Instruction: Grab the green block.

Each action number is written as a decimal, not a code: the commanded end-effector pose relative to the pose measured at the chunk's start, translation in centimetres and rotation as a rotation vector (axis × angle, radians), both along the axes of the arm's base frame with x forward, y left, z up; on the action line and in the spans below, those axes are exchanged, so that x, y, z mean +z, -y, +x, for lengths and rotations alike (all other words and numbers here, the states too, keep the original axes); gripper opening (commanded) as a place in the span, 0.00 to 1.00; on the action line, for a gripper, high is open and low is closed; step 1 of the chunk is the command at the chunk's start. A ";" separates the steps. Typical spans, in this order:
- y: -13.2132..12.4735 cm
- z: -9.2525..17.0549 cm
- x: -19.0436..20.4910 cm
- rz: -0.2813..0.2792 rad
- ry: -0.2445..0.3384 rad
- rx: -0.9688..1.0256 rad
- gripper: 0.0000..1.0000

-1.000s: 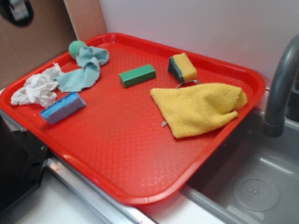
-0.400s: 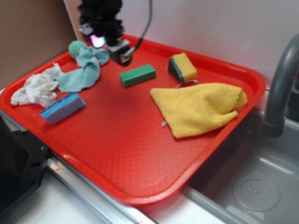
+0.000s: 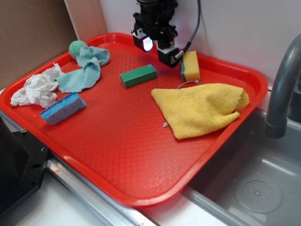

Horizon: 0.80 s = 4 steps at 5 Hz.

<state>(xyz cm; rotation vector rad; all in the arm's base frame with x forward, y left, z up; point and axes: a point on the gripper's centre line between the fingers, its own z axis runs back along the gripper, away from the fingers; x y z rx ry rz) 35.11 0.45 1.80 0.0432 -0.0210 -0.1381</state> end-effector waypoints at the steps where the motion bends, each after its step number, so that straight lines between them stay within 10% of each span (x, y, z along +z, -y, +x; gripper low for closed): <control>1: 0.5 -3.8 6.8 -0.013 0.142 -0.024 1.00; 2: 0.6 -6.2 10.8 -0.001 0.222 -0.025 1.00; 4: 0.6 -6.2 8.4 -0.028 0.134 -0.061 1.00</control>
